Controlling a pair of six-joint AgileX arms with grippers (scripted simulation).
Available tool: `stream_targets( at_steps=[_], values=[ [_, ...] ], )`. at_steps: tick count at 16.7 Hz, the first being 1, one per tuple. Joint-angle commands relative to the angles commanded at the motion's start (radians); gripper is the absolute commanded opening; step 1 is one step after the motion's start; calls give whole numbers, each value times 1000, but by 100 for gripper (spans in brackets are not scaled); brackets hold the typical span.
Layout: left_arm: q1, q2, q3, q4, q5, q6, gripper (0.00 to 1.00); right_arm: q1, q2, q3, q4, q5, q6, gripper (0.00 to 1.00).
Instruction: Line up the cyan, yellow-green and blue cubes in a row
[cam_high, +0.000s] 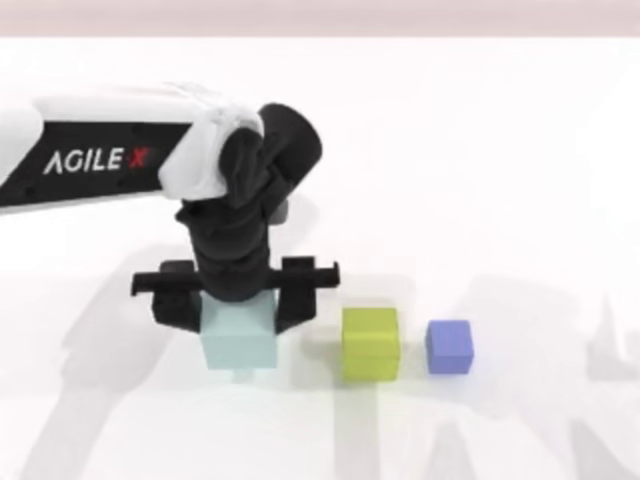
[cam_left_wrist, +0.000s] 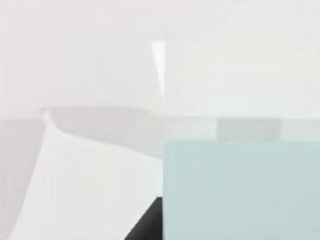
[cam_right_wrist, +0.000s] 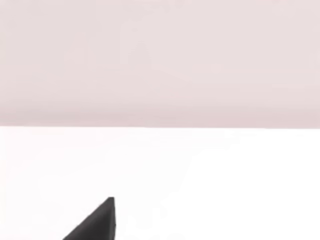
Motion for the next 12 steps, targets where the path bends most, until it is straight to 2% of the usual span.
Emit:
stream_targets(
  at_steps=[9, 12],
  values=[
    [0, 0, 0, 0, 0, 0, 98, 0, 0, 0, 0, 0, 0, 100],
    [0, 0, 0, 0, 0, 0, 100, 0, 0, 0, 0, 0, 0, 100]
  ],
)
